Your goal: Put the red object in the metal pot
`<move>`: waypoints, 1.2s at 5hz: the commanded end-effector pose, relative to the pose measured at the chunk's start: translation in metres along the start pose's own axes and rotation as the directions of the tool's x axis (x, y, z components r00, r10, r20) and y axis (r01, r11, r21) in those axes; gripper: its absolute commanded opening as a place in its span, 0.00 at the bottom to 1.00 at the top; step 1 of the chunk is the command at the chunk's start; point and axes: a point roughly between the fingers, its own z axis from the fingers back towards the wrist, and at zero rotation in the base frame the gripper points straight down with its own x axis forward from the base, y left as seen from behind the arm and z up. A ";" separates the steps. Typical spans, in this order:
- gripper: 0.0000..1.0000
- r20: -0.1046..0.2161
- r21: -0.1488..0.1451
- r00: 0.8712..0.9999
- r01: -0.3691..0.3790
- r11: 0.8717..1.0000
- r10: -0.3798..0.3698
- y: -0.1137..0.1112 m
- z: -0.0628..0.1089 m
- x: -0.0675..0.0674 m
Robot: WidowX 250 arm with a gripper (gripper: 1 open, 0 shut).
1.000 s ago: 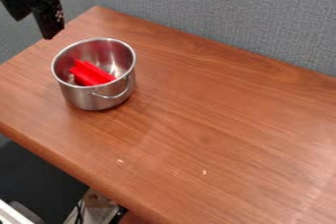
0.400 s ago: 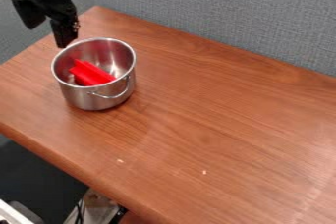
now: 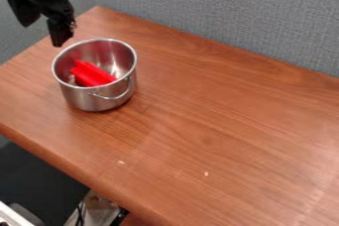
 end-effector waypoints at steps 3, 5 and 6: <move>1.00 0.056 0.001 0.996 -0.066 0.998 0.066 0.007 0.038 0.015; 1.00 0.072 -0.039 0.997 0.034 0.999 -0.031 0.017 0.039 0.021; 1.00 0.073 -0.051 0.997 -0.001 0.999 0.005 0.024 0.040 0.020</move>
